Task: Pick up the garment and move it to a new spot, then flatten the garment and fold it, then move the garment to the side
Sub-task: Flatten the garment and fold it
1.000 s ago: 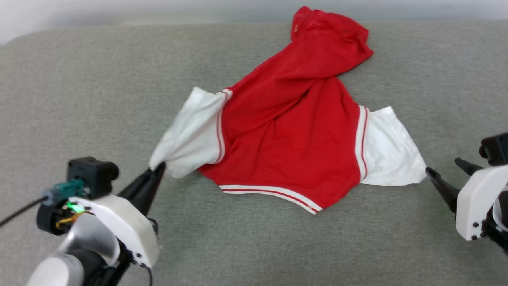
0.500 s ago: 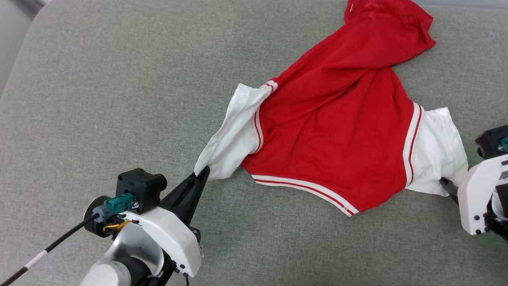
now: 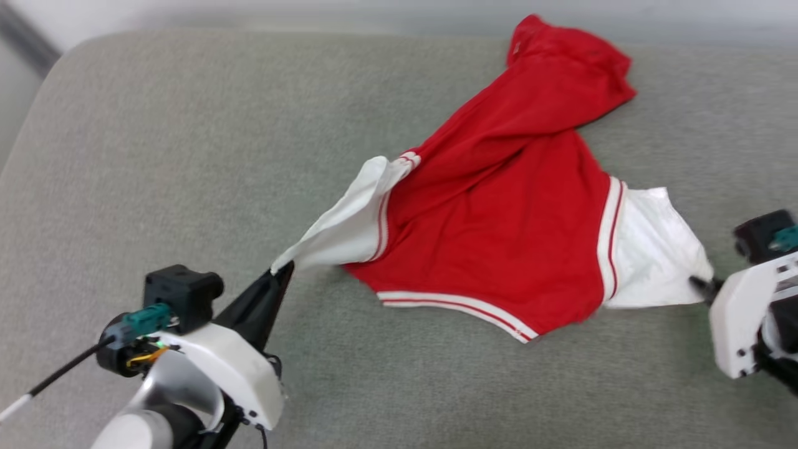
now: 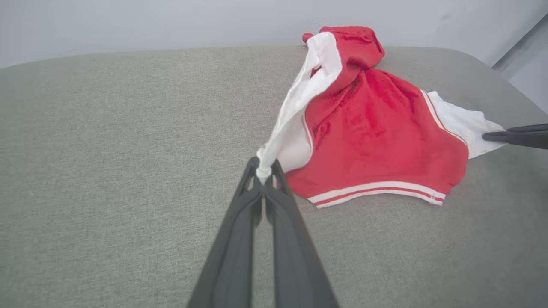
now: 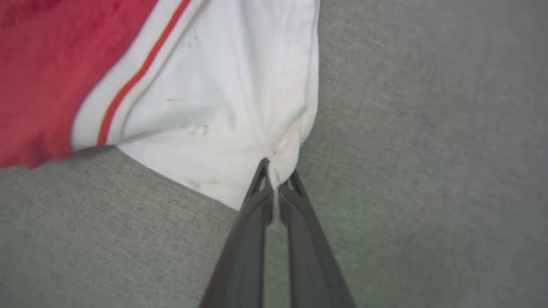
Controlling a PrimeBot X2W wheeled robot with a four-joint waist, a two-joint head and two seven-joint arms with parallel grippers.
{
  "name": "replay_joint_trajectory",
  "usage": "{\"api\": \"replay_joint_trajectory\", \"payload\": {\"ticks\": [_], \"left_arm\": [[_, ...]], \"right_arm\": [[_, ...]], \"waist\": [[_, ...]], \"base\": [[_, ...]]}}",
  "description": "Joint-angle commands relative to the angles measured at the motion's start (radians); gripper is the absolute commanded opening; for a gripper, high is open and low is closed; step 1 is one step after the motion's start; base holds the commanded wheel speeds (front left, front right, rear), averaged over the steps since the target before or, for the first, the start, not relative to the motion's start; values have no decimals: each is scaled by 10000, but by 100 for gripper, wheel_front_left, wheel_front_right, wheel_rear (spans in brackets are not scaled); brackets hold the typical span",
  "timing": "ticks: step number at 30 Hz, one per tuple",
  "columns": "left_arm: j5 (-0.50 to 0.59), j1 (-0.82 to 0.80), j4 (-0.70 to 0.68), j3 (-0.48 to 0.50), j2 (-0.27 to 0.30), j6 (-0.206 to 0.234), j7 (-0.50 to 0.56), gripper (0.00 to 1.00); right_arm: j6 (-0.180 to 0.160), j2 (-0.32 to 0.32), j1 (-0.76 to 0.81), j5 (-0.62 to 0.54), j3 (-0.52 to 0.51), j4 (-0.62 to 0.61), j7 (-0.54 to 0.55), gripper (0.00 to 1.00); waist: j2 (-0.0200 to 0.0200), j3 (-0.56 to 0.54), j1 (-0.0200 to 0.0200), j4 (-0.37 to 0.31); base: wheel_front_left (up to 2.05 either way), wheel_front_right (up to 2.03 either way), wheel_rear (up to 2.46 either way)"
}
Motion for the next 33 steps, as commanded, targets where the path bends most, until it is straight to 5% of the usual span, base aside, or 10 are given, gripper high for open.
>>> {"api": "replay_joint_trajectory", "payload": {"ticks": [1, 18, 33], "left_arm": [[-78, 194, -156, 194, 118, 55, -86, 0], [-1271, 570, -2255, 2528, 1402, 353, 282, 0], [-1557, -2245, -3361, 4349, 2363, 1125, 672, 0]], "right_arm": [[-5, -273, -164, 189, -114, -249, -175, 0], [-7, -1517, -691, 1785, -1962, -2818, -120, 0], [-5, -1005, -2378, 1473, -3307, -4268, 294, 0]], "waist": [[0, -432, -1, -362], [0, -2095, -1, -1689], [0, -1769, -1, -2087]], "base": [[0, 0, 0], [0, 0, 0], [0, 0, 0]]}}
